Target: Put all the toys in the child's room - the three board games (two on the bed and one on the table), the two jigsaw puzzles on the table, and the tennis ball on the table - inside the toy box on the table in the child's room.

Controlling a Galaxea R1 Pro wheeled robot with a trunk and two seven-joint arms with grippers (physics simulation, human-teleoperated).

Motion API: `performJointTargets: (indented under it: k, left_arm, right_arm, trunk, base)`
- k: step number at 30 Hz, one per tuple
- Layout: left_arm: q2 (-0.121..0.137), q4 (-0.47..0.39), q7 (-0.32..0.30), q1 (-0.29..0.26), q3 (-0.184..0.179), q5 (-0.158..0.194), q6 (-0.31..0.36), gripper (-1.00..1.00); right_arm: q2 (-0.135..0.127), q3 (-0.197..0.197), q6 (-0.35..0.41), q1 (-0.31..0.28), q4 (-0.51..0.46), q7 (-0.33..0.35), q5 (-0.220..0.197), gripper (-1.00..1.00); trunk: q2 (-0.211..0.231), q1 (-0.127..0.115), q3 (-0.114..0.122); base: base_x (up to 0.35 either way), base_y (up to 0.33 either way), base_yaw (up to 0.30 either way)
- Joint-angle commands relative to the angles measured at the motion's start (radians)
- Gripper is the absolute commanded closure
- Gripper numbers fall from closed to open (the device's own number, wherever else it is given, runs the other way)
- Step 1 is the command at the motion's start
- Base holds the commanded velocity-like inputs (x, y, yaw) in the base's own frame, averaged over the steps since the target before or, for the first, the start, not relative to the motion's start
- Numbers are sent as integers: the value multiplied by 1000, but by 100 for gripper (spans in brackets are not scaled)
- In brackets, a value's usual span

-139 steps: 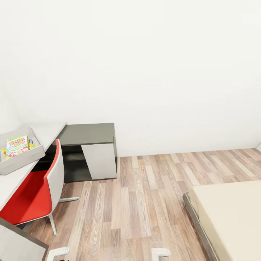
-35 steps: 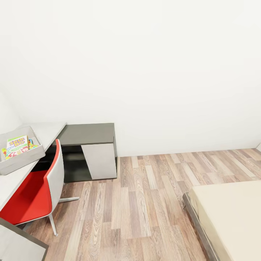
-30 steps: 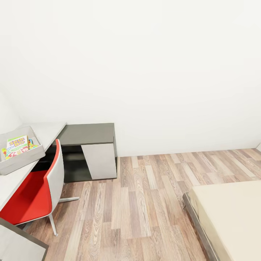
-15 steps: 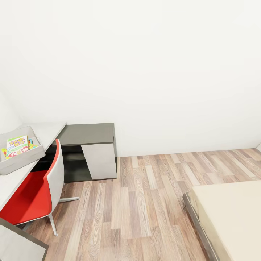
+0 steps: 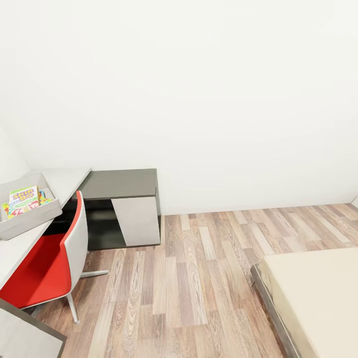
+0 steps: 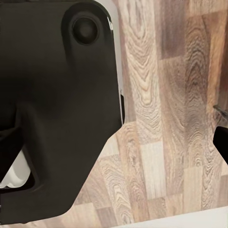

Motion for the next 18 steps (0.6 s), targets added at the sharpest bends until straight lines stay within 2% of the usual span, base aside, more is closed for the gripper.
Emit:
performJointTargets:
  k: [1,18]
  left_arm:
    - [0,1,0,-1,5,6,-4,-100]
    - [-2,1,0,-1,5,5,-4,-100]
  right_arm:
    - [0,8,-1,0,-2,-3,-10,-100]
    - [0,8,-2,0,-2,-3,-9,-100]
  trunk:
    - [-2,0,-2]
    - [-2,0,-2]
  base:
    - [0,0,0]
    - [0,0,0]
